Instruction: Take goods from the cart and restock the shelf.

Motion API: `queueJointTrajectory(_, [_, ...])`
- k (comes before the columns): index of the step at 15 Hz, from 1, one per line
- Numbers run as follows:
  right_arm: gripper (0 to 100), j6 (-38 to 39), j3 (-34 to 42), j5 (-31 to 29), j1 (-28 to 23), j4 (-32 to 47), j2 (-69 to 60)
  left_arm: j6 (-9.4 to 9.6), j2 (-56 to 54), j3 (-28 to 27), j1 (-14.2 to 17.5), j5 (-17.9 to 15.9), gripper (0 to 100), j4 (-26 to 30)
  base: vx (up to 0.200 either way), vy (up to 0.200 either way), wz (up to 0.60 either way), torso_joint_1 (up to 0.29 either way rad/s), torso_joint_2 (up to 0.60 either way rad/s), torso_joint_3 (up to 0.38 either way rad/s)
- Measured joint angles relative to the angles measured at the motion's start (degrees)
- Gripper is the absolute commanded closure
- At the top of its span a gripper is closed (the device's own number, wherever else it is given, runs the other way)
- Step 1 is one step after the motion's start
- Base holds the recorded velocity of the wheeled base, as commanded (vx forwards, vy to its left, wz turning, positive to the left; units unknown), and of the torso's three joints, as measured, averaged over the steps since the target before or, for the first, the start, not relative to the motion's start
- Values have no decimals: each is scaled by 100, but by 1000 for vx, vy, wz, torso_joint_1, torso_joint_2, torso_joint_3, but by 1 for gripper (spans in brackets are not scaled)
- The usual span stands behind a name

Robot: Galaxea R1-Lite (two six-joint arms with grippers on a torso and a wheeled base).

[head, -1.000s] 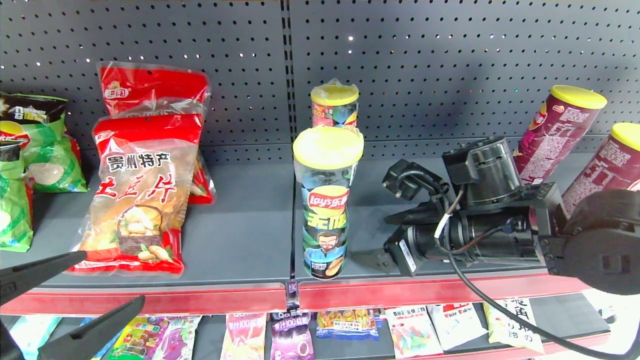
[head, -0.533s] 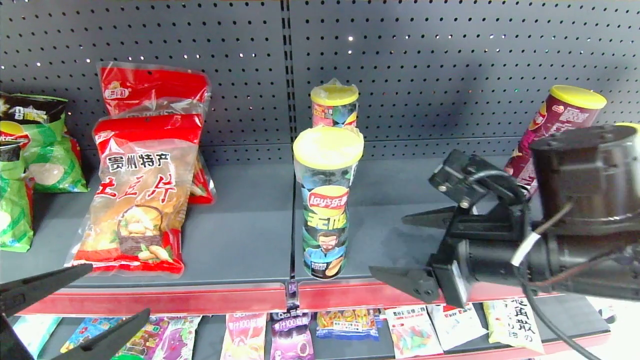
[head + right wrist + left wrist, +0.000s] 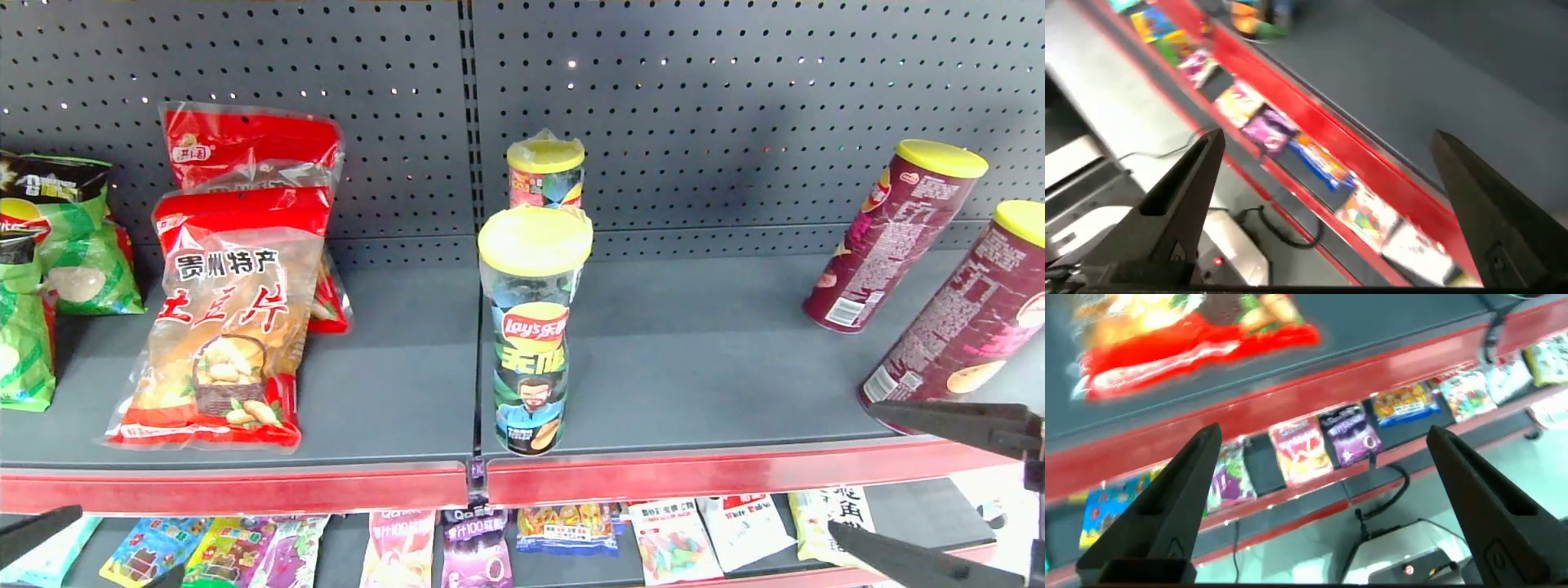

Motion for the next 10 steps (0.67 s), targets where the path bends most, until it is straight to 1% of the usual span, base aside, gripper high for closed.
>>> queueJointTrajectory(1, [0, 56, 9, -84, -254, 184, -251, -63, -98, -11, 171, 4, 0, 195, 0, 0, 0, 0, 0, 0])
queueJointTrajectory(2, [0, 112, 9, -149, -663, 441, -511, -117, -207, -33, 512, 9, 0, 396, 0, 0, 0, 0, 0, 0])
queueJointTrajectory(5, [0, 377, 67, -278, -2455, 1608, -1552, -246, -642, -57, 2020, 15, 0, 1245, 0, 0, 0, 0, 0, 0])
queueJointTrajectory(6, [0, 445, 150, -286, -2929, 1879, -1933, -306, -797, -35, 2477, -16, 0, 1360, 0, 0, 0, 0, 0, 0])
queueJointTrajectory(7, [0, 502, 284, -295, -3329, 2105, -2347, -319, -994, 39, 2877, -98, 0, 1459, 0, 0, 0, 0, 0, 0])
queueJointTrajectory(8, [0, 546, 466, -295, -3644, 2283, -2762, -205, -1257, 116, 3100, -235, 0, 1473, 0, 0, 0, 0, 0, 0])
queueJointTrajectory(9, [0, 568, 728, -302, -3862, 2420, -3199, 15, -1604, 232, 3138, -429, 0, 1508, 0, 0, 0, 0, 0, 0])
queueJointTrajectory(10, [0, 579, 1007, -300, -3985, 2477, -3579, 197, -1980, 363, 3037, -563, 0, 1523, 0, 0, 0, 0, 0, 0])
